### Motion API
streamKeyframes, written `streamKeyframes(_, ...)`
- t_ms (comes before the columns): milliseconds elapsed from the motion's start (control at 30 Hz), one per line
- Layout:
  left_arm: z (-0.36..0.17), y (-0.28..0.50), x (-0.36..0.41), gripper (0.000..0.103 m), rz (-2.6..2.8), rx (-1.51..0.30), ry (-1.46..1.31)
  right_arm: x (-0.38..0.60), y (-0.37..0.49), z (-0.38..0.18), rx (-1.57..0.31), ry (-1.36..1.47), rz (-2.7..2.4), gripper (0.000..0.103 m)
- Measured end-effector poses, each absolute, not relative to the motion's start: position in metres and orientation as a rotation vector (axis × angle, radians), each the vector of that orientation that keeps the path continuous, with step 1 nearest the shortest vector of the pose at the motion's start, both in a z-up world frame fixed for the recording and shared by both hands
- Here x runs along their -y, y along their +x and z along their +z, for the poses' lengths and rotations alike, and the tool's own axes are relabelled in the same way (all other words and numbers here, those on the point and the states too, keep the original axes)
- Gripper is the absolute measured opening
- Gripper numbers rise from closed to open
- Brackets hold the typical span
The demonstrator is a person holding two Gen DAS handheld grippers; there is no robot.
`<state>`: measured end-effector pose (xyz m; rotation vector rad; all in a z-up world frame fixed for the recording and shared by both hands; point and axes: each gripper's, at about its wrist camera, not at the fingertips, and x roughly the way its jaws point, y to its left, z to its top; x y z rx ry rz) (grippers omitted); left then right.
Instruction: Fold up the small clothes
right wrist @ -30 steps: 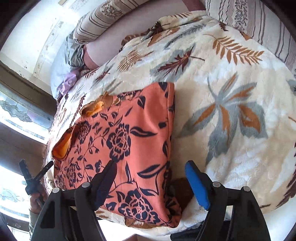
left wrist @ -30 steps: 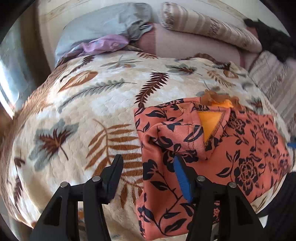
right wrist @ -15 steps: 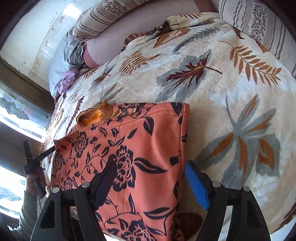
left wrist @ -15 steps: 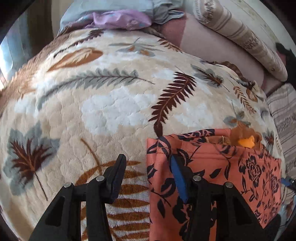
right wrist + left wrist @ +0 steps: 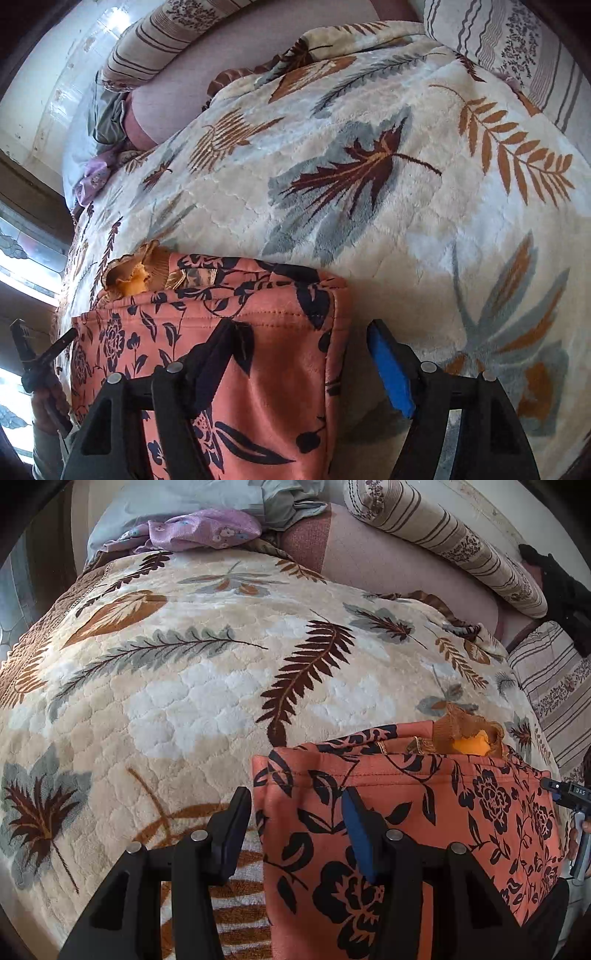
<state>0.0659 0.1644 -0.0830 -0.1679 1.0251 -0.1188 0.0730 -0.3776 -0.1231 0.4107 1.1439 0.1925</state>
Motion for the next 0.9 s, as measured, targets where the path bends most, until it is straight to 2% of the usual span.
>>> streamKeyframes(33,-0.084,0.067,-0.16,0.035,-0.109,-1.033,-0.14,0.375,0.072,-0.122,-1.147,0.388,0.187,0.04)
streamKeyframes(67,-0.084,0.067,-0.156,0.016,-0.094,-1.037,-0.106,0.372,0.07,-0.118,-1.138,0.352,0.173,0.036)
streamKeyframes(100,-0.081,0.066,-0.154,0.005,-0.08,-1.032,-0.085,0.367,0.067,-0.112,-1.127,0.302,0.162,0.03)
streamKeyframes(133,-0.076,0.064,-0.153,0.005,-0.077,-1.012,-0.077,0.36,0.063,-0.103,-1.112,0.231,0.148,0.02)
streamKeyframes(167,-0.071,0.062,-0.153,0.005,-0.074,-0.992,-0.07,0.353,0.059,-0.094,-1.092,0.165,0.142,0.017)
streamKeyframes(400,-0.043,0.057,-0.159,0.005,-0.054,-0.875,-0.07,0.337,0.054,-0.048,-0.94,-0.035,0.092,0.01)
streamKeyframes(533,-0.075,0.078,-0.162,0.005,-0.01,-0.944,-0.067,0.345,0.08,-0.075,-0.958,0.0,0.056,0.01)
streamKeyframes(633,-0.097,0.084,-0.16,0.008,0.012,-0.986,-0.056,0.349,0.098,-0.125,-1.108,0.091,0.093,0.012)
streamKeyframes(667,-0.094,0.082,-0.158,0.008,0.009,-0.976,-0.042,0.348,0.096,-0.125,-1.084,0.092,0.09,0.012)
streamKeyframes(700,-0.089,0.079,-0.157,0.012,0.003,-0.972,-0.036,0.349,0.093,-0.12,-1.072,0.095,0.085,0.012)
streamKeyframes(733,-0.084,0.077,-0.158,0.02,0.006,-0.967,-0.034,0.351,0.091,-0.116,-1.071,0.107,0.083,0.013)
streamKeyframes(800,-0.07,0.069,-0.161,0.025,0.016,-0.939,-0.034,0.356,0.085,-0.105,-1.068,0.122,0.074,0.018)
streamKeyframes(867,-0.051,0.055,-0.164,0.026,0.032,-0.897,-0.035,0.362,0.072,-0.088,-1.033,0.142,0.054,0.018)
streamKeyframes(900,-0.04,0.047,-0.164,0.032,0.034,-0.877,-0.039,0.366,0.065,-0.077,-1.01,0.161,0.052,0.019)
